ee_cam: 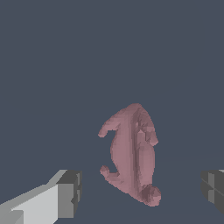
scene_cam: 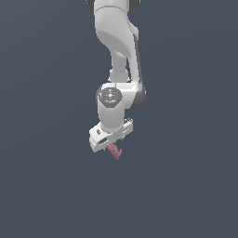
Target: Pick up the object and move it to a goal position.
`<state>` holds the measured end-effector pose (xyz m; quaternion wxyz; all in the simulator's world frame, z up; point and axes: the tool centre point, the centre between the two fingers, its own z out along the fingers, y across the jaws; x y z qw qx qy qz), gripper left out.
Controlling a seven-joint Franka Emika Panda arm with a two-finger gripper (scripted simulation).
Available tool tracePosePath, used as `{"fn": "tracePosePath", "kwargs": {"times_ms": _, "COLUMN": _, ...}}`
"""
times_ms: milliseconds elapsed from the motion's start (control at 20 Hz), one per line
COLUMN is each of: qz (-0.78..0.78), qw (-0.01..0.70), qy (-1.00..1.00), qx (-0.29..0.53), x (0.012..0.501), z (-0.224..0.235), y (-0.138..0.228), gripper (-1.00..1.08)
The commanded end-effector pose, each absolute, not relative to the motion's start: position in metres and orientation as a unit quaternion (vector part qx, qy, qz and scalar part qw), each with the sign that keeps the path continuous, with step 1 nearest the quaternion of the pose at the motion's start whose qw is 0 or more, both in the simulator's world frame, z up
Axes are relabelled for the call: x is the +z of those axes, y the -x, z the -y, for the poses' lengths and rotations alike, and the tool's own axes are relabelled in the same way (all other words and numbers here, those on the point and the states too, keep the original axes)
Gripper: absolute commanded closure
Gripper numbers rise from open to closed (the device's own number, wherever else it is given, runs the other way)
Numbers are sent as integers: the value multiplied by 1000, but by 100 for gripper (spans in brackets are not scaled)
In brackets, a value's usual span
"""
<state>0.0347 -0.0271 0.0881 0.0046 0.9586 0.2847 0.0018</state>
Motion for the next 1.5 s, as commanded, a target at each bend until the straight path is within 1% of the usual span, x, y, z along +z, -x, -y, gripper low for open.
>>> {"fn": "tracePosePath", "kwargs": {"times_ms": 0, "qz": -299, "qw": 3, "qy": -954, "qx": 1, "x": 81, "z": 29, "y": -35, "gripper": -92}}
{"fn": "tracePosePath", "kwargs": {"times_ms": 600, "qz": -315, "qw": 0, "qy": -949, "qx": 0, "x": 69, "z": 33, "y": -35, "gripper": -92}}
{"fn": "tracePosePath", "kwargs": {"times_ms": 1100, "qz": -317, "qw": 0, "qy": -948, "qx": 0, "x": 27, "z": 33, "y": -34, "gripper": -92}}
{"fn": "tracePosePath", "kwargs": {"times_ms": 1350, "qz": -317, "qw": 0, "qy": -948, "qx": 0, "x": 22, "z": 33, "y": -36, "gripper": -92}}
{"fn": "tracePosePath", "kwargs": {"times_ms": 1400, "qz": -317, "qw": 0, "qy": -948, "qx": 0, "x": 22, "z": 33, "y": -36, "gripper": 108}}
{"fn": "tracePosePath", "kwargs": {"times_ms": 1450, "qz": -317, "qw": 0, "qy": -948, "qx": 0, "x": 22, "z": 33, "y": -36, "gripper": 108}}
